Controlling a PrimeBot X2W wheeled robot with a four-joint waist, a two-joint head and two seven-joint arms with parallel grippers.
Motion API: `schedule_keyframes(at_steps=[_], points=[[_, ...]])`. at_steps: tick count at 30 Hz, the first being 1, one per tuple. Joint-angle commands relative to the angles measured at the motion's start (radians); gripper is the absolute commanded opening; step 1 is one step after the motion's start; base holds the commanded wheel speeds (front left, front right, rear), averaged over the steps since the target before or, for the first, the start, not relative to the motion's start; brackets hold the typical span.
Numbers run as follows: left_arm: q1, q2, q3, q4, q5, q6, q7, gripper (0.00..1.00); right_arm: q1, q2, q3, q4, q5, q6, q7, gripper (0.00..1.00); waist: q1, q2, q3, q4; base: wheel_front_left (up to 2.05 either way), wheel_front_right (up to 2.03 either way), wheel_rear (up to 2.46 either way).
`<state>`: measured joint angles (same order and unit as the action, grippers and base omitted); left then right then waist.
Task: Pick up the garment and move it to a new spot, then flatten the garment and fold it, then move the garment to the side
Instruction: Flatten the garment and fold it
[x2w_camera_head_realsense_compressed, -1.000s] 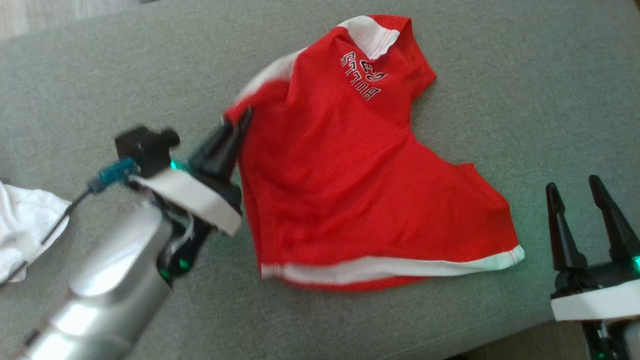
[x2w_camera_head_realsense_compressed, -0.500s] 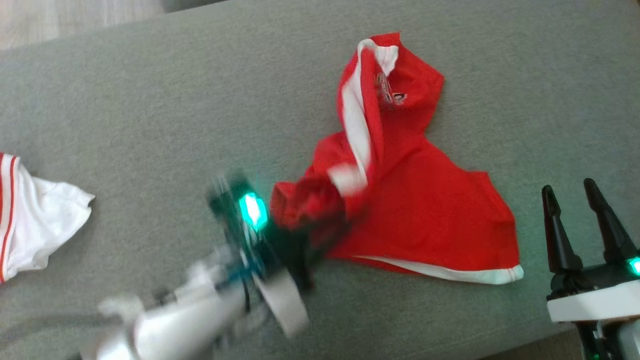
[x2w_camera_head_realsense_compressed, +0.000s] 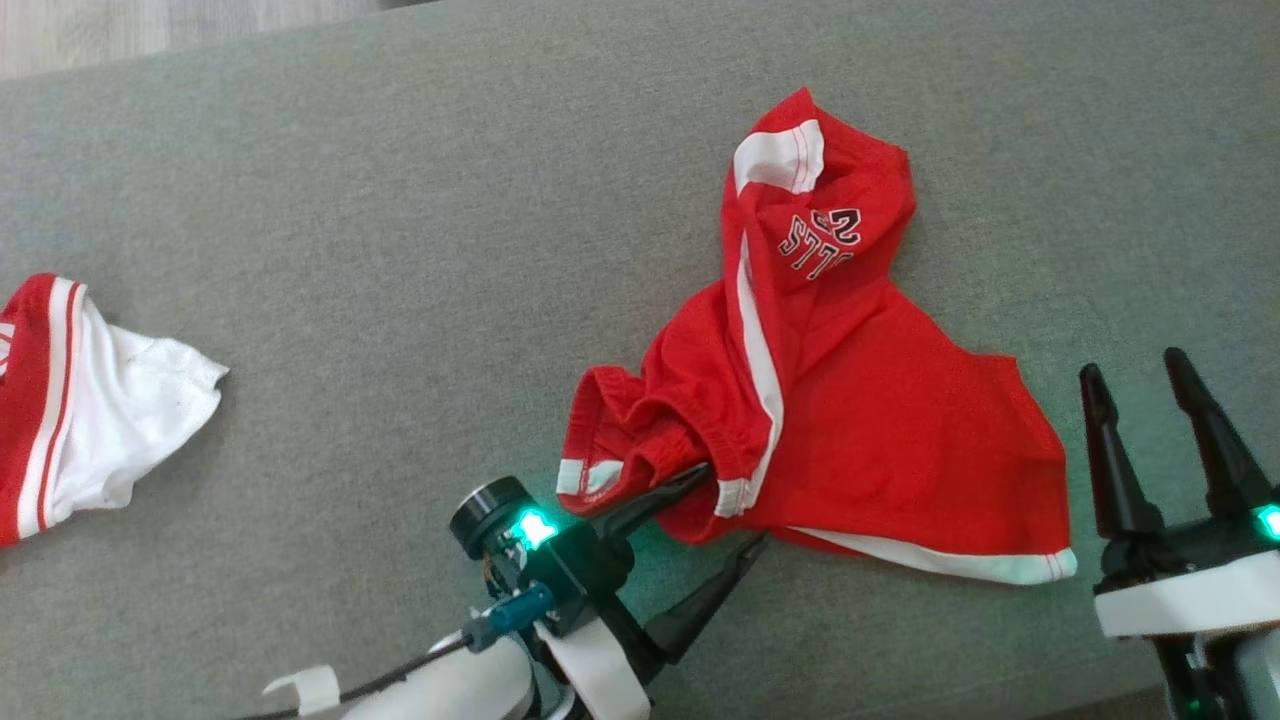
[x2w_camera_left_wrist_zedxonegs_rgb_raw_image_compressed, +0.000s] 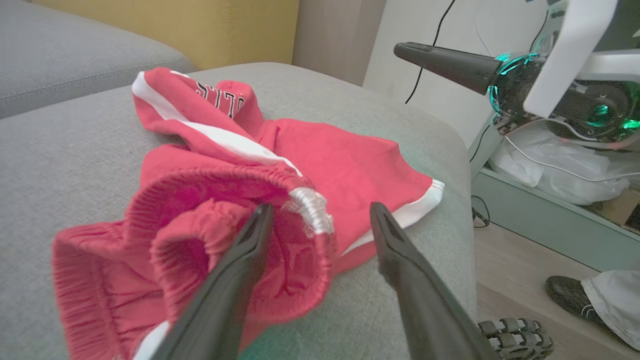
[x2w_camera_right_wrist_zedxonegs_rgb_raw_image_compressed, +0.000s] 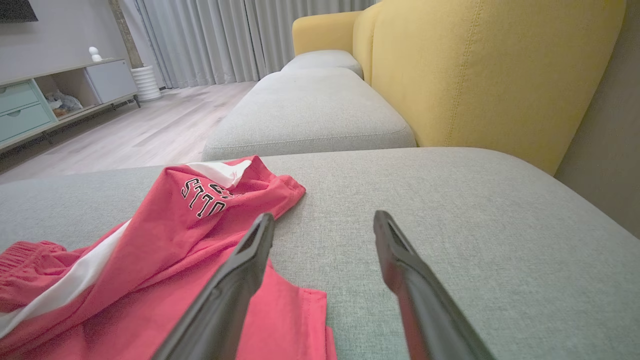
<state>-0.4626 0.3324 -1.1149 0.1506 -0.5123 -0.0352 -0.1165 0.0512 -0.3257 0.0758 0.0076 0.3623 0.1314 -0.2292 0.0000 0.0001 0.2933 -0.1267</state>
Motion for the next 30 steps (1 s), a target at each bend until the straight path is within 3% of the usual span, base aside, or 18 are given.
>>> schedule_keyframes(at_steps=[1, 5, 6, 7, 8, 15, 21, 25, 30], points=[[-0.009, 0.000, 0.037, -0.023, -0.007, -0.001, -0.007, 1.00, -0.009, -0.030, 0.018, -0.022, 0.011, -0.001, -0.009, 1.00, 0.0000, -0.0001, -0.003, -0.002, 0.00, 0.00, 0.00], [-0.014, -0.001, 0.034, -0.008, -0.011, -0.003, 0.000, 0.97, -0.010, -0.030, 0.033, -0.017, 0.016, -0.001, -0.012, 1.00, 0.0000, -0.0001, -0.007, -0.017, 0.00, 0.00, 0.00], [-0.015, -0.002, 0.033, -0.005, -0.011, -0.001, 0.001, 0.73, -0.011, -0.031, 0.035, -0.016, 0.018, -0.001, -0.012, 1.00, 0.0000, -0.0001, -0.007, -0.021, 0.00, 0.00, 0.00], [-0.017, -0.003, 0.034, -0.003, -0.010, 0.002, 0.001, 0.33, -0.012, -0.032, 0.037, -0.015, 0.020, -0.001, -0.013, 1.00, 0.0000, -0.0001, -0.006, -0.024, 0.00, 0.00, 0.00], [-0.019, -0.003, 0.034, -0.002, -0.009, 0.004, -0.001, 0.00, -0.012, -0.033, 0.038, -0.014, 0.021, -0.001, -0.014, 1.00, 0.0000, -0.0001, -0.005, -0.027, 0.00, 0.00, 0.00], [-0.024, 0.011, 0.071, -0.060, -0.006, 0.040, -0.045, 0.00, -0.019, -0.036, 0.054, -0.008, 0.045, -0.001, -0.018, 1.00, 0.0000, -0.0001, -0.001, -0.001, 0.00, 0.00, 0.00], [0.007, 0.082, 0.128, -0.191, -0.024, 0.102, -0.047, 0.00, -0.133, -0.049, 0.130, 0.014, 0.175, -0.001, 0.022, 1.00, 0.0000, -0.0001, 0.002, 0.062, 0.00, 0.00, 0.00], [0.019, 0.118, 0.141, -0.252, -0.029, 0.121, -0.029, 0.00, -0.271, -0.089, 0.204, 0.075, 0.297, -0.001, 0.130, 1.00, 0.0000, -0.0001, 0.018, 0.105, 0.00, 0.00, 0.00], [0.011, 0.116, 0.136, -0.277, -0.025, 0.120, -0.025, 0.00, -0.481, -0.151, 0.277, 0.194, 0.405, -0.001, 0.291, 1.00, 0.0000, -0.0001, 0.054, 0.152, 0.00, 0.00, 0.00]])
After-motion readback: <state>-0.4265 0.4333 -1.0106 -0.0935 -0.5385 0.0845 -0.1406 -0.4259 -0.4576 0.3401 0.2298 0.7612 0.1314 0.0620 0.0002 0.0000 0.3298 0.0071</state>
